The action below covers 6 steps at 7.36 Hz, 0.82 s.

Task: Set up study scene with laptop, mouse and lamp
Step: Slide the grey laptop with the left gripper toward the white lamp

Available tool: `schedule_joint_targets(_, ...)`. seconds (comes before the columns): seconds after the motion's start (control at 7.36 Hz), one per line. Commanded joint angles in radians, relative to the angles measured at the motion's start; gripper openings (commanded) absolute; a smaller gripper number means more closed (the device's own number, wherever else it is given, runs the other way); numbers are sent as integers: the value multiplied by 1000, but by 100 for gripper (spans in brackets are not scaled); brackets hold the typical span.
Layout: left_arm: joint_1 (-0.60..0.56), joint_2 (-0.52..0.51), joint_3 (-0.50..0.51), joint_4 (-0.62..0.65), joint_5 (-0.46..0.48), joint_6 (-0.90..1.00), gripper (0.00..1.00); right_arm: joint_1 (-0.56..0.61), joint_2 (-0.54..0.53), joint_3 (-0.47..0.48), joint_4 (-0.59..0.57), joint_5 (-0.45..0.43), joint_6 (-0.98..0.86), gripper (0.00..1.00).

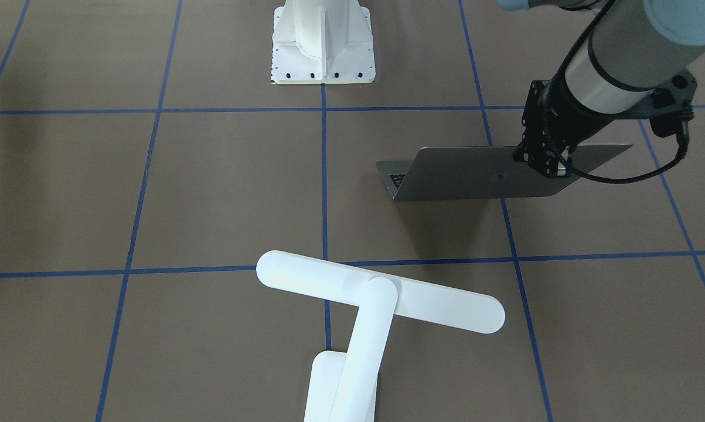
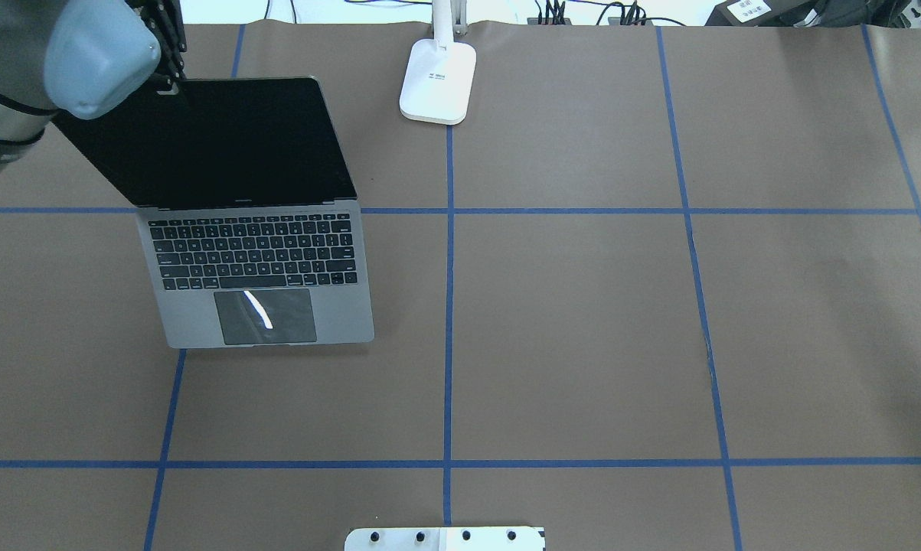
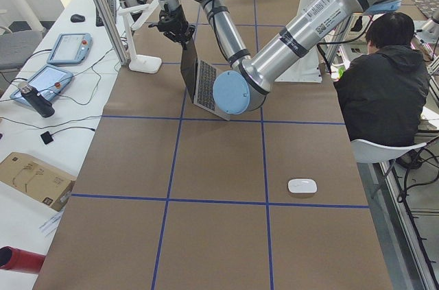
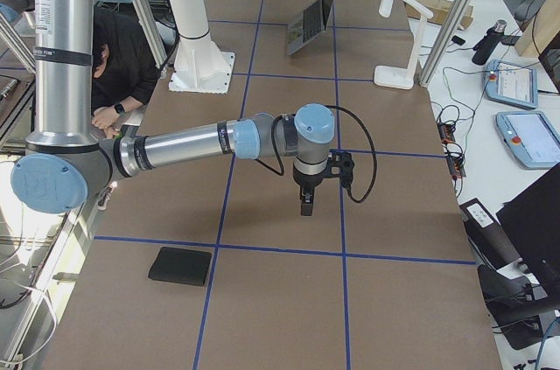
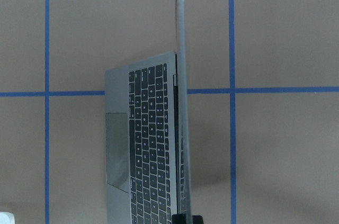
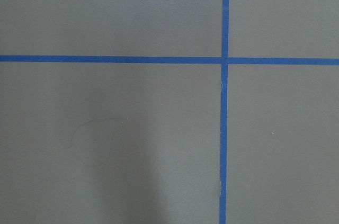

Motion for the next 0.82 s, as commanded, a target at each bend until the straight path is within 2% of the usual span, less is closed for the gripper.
schedule_joint_targets(0.0, 68, -74, 107, -20, -1, -12, 0, -4, 2, -2, -14, 48, 3, 100)
schedule_joint_targets(0.27, 105, -95, 121, -34, -1, -12, 0, -4, 5, -2, -31, 64, 15, 100)
schedule_joint_targets(0.68, 106, -144, 289, -202, 1, -47, 0, -4, 5, -21, -29, 78, 18, 100)
